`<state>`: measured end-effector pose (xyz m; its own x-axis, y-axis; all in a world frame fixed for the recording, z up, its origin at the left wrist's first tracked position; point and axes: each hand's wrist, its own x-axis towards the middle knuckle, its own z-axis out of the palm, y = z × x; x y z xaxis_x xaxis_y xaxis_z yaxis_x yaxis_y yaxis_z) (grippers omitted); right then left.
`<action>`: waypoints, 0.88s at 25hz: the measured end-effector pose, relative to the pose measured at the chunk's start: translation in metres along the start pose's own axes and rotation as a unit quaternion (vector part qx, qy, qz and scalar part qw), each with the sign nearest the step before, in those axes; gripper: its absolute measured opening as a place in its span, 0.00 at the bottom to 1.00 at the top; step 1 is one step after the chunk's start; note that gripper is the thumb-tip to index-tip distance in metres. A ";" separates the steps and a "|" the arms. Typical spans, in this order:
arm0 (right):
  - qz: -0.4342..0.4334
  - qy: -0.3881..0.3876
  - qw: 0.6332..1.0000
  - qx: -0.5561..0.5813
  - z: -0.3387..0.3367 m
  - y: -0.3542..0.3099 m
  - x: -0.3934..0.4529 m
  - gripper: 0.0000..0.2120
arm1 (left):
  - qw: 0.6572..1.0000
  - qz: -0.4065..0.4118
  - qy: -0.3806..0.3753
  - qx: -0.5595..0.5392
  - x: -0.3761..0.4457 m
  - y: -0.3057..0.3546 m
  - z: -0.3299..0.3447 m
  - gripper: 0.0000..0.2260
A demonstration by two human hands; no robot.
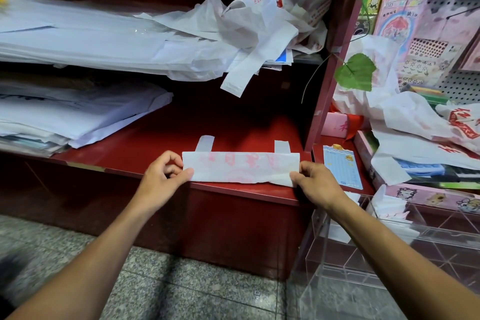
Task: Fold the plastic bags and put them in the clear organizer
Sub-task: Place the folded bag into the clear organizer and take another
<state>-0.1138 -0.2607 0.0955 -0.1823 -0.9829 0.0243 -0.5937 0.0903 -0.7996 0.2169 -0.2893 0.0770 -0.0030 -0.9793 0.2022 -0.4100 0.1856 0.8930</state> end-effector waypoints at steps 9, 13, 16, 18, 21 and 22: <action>0.013 0.017 1.000 0.004 0.001 0.000 0.000 0.07 | 0.989 0.050 -0.033 0.134 0.004 -0.012 -0.003 0.17; -0.026 0.029 0.997 -0.072 0.005 0.001 0.001 0.06 | 0.985 0.063 -0.048 0.154 0.008 -0.016 -0.004 0.18; -0.031 0.027 0.994 -0.103 0.008 0.000 0.002 0.10 | 0.972 0.085 -0.061 0.210 0.008 -0.018 -0.006 0.17; -0.029 0.023 0.991 -0.125 0.009 -0.001 0.003 0.12 | 0.959 0.096 -0.059 0.259 0.005 -0.016 -0.004 0.21; -0.031 0.021 0.989 -0.144 0.009 -0.001 0.003 0.13 | 0.950 0.108 -0.050 0.290 0.004 -0.013 0.000 0.24; -0.037 0.019 0.988 -0.146 0.008 -0.001 0.003 0.13 | 0.947 0.117 -0.050 0.294 0.003 -0.013 0.001 0.22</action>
<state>-0.1074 -0.2646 0.0910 -0.1554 -0.9824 0.1038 -0.8066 0.0655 -0.5874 0.2214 -0.2949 0.0656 -0.2307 -0.9249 0.3022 -0.8241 0.3509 0.4447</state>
